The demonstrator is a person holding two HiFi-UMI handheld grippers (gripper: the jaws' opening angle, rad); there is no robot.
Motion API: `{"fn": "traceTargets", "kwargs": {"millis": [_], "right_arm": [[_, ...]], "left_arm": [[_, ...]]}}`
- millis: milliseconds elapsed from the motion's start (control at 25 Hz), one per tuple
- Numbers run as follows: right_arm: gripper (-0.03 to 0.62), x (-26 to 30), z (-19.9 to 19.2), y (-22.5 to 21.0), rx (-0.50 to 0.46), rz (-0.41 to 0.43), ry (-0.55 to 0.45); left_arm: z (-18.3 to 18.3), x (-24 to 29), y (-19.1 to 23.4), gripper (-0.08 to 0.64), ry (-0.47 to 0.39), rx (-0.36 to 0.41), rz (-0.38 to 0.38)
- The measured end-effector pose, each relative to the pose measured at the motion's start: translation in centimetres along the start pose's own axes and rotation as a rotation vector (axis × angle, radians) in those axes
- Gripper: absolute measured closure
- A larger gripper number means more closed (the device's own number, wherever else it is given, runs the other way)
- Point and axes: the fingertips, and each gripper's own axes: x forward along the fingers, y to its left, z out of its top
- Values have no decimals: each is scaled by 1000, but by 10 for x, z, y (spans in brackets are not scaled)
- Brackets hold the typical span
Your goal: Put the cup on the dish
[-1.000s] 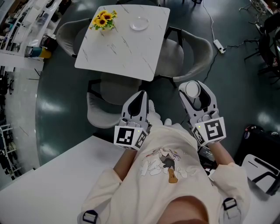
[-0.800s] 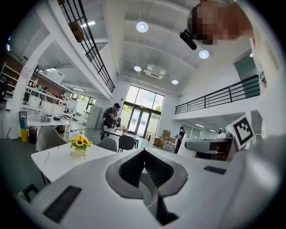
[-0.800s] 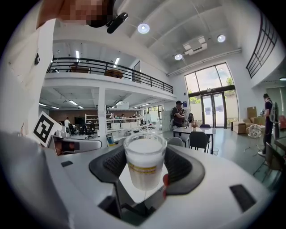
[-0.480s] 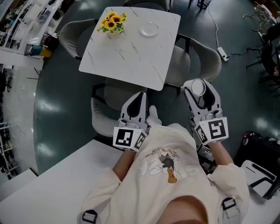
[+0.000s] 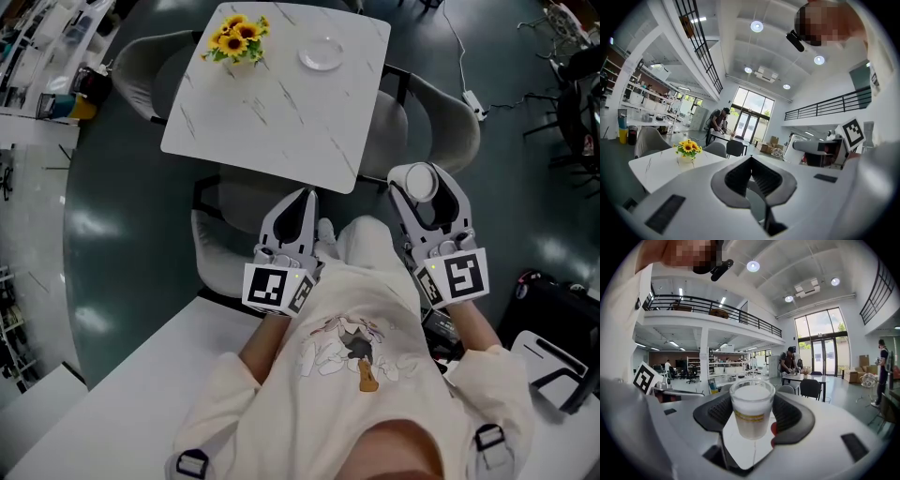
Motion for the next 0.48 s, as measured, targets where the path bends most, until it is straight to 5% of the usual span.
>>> {"fn": "traceTargets", "kwargs": {"millis": [480], "right_arm": [[331, 35, 10, -42, -12, -21, -5]], "left_arm": [[16, 47, 11, 555, 18, 19, 4]]}}
